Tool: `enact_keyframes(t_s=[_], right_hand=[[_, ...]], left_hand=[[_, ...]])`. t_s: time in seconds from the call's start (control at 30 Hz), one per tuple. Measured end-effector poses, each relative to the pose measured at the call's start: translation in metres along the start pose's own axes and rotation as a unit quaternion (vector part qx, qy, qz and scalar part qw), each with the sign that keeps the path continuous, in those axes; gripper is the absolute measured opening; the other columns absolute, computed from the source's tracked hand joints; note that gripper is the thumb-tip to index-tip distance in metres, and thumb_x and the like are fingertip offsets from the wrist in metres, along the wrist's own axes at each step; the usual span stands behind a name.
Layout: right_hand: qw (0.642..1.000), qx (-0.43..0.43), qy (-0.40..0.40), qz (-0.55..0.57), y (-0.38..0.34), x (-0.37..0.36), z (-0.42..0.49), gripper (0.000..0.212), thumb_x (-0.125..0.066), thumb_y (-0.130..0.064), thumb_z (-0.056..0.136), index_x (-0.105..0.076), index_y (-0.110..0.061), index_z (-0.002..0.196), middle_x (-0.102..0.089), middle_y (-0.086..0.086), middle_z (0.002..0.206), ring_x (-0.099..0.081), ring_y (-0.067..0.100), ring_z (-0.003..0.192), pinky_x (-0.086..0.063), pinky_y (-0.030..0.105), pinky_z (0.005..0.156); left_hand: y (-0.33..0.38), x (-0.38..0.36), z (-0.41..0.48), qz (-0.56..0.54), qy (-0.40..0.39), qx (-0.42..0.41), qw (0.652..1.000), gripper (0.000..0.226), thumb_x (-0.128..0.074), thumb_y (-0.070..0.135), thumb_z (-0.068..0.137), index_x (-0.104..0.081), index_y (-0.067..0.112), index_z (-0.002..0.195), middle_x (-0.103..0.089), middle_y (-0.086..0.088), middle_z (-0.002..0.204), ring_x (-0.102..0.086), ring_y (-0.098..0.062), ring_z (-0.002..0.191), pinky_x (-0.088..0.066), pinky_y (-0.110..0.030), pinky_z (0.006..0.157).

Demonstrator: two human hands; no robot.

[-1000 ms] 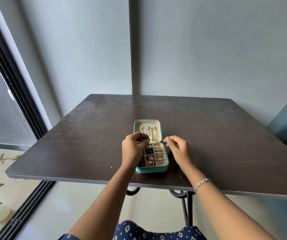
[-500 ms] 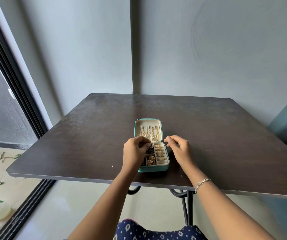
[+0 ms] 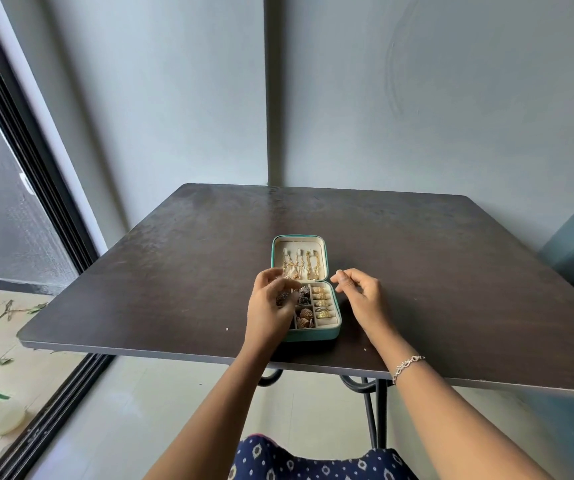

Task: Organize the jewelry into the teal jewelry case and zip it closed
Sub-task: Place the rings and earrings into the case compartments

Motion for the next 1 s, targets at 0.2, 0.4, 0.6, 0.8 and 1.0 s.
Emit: enact_keyframes(t_s=[0.2, 0.4, 0.6, 0.8, 1.0], right_hand=[[0.999, 0.050, 0.014, 0.002, -0.006, 0.002, -0.009, 0.016, -0.054, -0.014, 0.085, -0.069, -0.017, 0.082, -0.062, 0.001, 0.083, -0.060, 0.018, 0.074, -0.048, 0.032, 0.069], [0.952, 0.274, 0.040, -0.126, -0.052, 0.011, -0.053, 0.041, -0.037, 0.002, 0.084, -0.075, -0.012, 0.077, -0.058, 0.001, 0.075, -0.049, 0.012, 0.076, -0.039, 0.014, 0.066], [0.940, 0.289, 0.015, -0.181, -0.052, 0.004, -0.058, 0.040, -0.035, -0.006, 0.086, -0.075, -0.011, 0.080, -0.059, 0.001, 0.076, -0.049, 0.012, 0.079, -0.045, 0.021, 0.064], [0.937, 0.280, -0.011, -0.207, -0.053, -0.002, -0.058, 0.040, -0.035, -0.006, 0.086, -0.074, -0.011, 0.090, -0.059, 0.002, 0.077, -0.052, 0.016, 0.080, -0.046, 0.020, 0.064], [0.937, 0.264, -0.022, -0.226, -0.053, -0.004, -0.057, 0.041, -0.031, -0.009, 0.087, -0.072, -0.009, 0.094, -0.059, 0.003, 0.080, -0.052, 0.016, 0.082, -0.044, 0.017, 0.066]], left_hand=[[-0.018, -0.001, -0.002, -0.068, 0.010, 0.090, 0.994, 0.038, -0.040, 0.004, 0.094, -0.043, 0.016, 0.130, -0.054, 0.001, 0.125, -0.053, -0.013, 0.106, -0.038, -0.020, 0.085], [-0.028, -0.004, 0.003, -0.087, 0.000, 0.107, 0.990, 0.045, -0.034, -0.006, 0.090, -0.044, 0.016, 0.128, -0.060, -0.001, 0.117, -0.054, -0.010, 0.099, -0.041, -0.022, 0.085], [-0.031, -0.005, 0.006, -0.079, 0.002, 0.103, 0.992, 0.045, -0.034, -0.006, 0.089, -0.045, 0.015, 0.127, -0.060, -0.003, 0.119, -0.056, -0.016, 0.106, -0.042, -0.025, 0.089], [-0.034, -0.007, 0.005, -0.087, 0.009, 0.101, 0.991, 0.044, -0.035, -0.005, 0.090, -0.044, 0.016, 0.128, -0.058, -0.003, 0.125, -0.056, -0.015, 0.108, -0.042, -0.026, 0.091], [-0.033, -0.005, 0.004, -0.111, 0.016, 0.105, 0.988, 0.040, -0.039, -0.002, 0.091, -0.045, 0.015, 0.127, -0.056, -0.001, 0.127, -0.054, -0.016, 0.116, -0.041, -0.027, 0.096]])
Point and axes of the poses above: each hand's wrist, its own z-axis towards the middle knuckle, its own x-axis out of the back of the hand, y = z × x, the point moved 8 cm from there along z, towards the middle knuckle
